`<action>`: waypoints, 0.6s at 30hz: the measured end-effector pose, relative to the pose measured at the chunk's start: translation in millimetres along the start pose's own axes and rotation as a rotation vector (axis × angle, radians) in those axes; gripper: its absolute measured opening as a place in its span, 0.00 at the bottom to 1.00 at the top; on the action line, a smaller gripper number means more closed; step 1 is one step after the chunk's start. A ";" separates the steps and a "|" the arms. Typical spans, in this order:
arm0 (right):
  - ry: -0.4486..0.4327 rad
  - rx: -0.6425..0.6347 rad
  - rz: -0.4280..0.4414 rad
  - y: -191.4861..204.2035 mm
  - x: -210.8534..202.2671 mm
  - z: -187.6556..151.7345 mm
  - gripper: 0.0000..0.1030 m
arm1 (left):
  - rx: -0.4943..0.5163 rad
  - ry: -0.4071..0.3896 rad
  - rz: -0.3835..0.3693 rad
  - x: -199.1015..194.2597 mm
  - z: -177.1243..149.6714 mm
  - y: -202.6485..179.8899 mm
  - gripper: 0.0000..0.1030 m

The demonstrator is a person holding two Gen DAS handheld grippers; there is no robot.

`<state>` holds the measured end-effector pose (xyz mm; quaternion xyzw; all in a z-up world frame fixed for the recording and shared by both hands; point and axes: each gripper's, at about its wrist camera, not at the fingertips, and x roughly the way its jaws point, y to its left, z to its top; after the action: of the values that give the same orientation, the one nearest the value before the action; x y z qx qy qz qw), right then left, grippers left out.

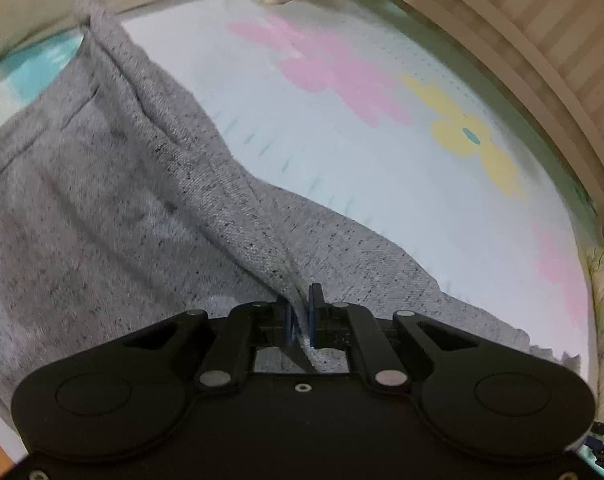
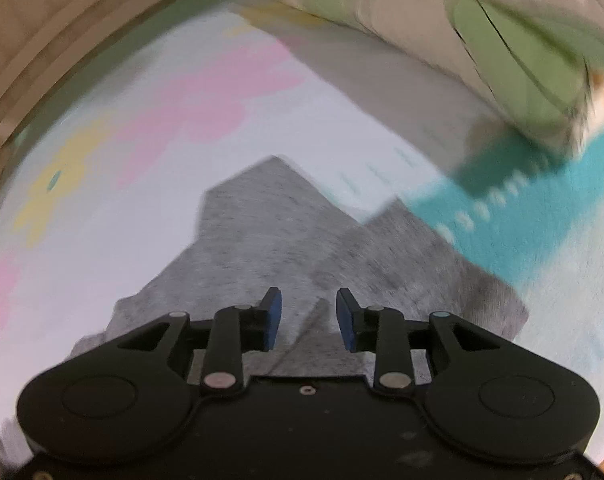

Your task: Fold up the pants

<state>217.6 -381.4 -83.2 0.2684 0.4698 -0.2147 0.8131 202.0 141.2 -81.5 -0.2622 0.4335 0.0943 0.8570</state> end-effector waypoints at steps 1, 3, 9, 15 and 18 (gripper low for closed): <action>0.010 0.052 0.009 -6.0 7.1 -1.3 0.32 | 0.005 -0.002 0.003 -0.2 0.2 -0.1 0.09; 0.027 0.120 0.023 -18.0 18.4 -3.7 0.33 | 0.012 0.000 0.012 3.3 0.1 -2.9 0.09; -0.066 0.192 0.104 -27.6 31.5 -6.1 0.35 | 0.022 0.007 0.037 12.3 -1.0 -5.0 0.09; -0.125 0.142 0.100 -18.9 31.6 -0.4 0.16 | 0.049 -0.022 0.046 6.5 -3.8 -10.1 0.08; -0.180 0.032 0.087 -2.4 12.5 4.2 0.14 | 0.082 -0.070 0.044 -8.1 -4.0 -16.5 0.08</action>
<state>224.8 -387.2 -93.0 0.2812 0.3795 -0.2100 0.8561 200.8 125.7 -70.9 -0.2139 0.4124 0.1041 0.8794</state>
